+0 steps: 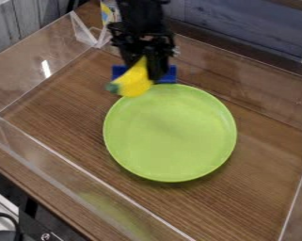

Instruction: Put the banana in the green plate

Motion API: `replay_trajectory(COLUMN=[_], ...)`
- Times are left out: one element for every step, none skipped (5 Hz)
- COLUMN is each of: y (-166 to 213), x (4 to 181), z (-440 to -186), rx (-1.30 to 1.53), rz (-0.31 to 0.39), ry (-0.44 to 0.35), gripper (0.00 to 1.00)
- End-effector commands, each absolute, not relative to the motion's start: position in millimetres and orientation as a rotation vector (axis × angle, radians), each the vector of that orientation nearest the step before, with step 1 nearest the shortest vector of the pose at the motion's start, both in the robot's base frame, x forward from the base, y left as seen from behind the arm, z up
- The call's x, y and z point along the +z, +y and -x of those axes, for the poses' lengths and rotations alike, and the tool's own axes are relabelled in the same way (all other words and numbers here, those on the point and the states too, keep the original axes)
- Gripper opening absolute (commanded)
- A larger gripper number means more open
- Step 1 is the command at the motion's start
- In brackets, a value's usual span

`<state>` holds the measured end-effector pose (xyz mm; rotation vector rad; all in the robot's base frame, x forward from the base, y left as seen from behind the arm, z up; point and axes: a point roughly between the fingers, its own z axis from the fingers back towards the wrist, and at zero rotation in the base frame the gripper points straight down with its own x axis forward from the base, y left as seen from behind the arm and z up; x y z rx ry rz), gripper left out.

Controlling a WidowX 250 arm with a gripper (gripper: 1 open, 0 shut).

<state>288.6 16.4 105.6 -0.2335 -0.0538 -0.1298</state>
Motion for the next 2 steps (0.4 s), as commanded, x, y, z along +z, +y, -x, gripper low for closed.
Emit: replay_trajectory(y=[-18, 14], x=[121.1, 123.3], z=[-293, -294], rx=[-0.175, -0.148], rz=[0.235, 0.208], ry=[-0.122, -0.145], gripper=[0.00, 0.00])
